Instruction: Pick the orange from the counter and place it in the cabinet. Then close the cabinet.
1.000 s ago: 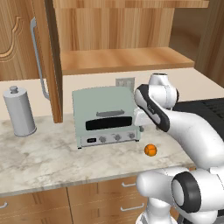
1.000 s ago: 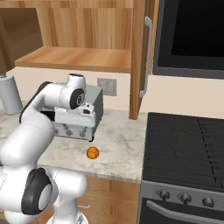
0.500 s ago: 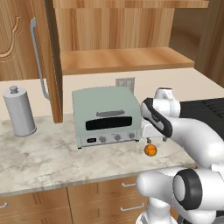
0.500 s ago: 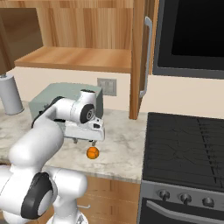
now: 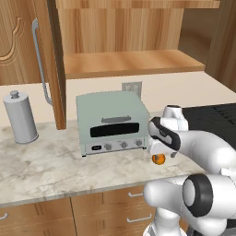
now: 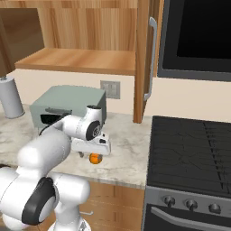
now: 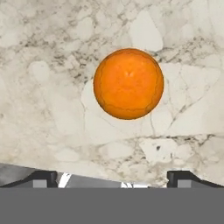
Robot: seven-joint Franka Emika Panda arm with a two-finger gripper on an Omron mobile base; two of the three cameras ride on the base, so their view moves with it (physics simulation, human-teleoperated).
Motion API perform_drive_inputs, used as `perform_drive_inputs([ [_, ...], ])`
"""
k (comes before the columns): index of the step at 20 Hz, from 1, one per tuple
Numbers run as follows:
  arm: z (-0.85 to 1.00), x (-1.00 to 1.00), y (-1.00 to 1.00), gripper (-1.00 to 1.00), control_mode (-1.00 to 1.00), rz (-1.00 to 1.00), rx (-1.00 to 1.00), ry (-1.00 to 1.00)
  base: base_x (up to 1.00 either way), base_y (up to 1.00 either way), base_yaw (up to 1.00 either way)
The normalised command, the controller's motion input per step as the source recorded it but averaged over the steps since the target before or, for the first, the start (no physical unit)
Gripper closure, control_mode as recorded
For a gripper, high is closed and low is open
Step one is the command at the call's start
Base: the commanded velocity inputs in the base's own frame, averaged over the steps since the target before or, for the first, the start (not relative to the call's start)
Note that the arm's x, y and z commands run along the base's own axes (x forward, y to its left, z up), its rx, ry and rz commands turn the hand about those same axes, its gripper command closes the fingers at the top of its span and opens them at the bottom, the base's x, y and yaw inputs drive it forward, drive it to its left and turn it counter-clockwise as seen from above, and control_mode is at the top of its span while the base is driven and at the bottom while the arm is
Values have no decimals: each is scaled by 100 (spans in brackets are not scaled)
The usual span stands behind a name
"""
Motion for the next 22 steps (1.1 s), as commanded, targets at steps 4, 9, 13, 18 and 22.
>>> perform_drive_inputs([
  [4,-34,38,0,-100,-100,-2,0,0,0,0,0],
  [9,-25,29,-5,-100,-100,-1,1,0,0,0,0],
  [13,-32,25,0,-100,-100,0,1,0,0,0,0],
  [18,-34,26,0,-100,-100,0,1,0,0,0,0],
  [22,-29,14,0,100,-100,0,0,-1,0,0,0],
])
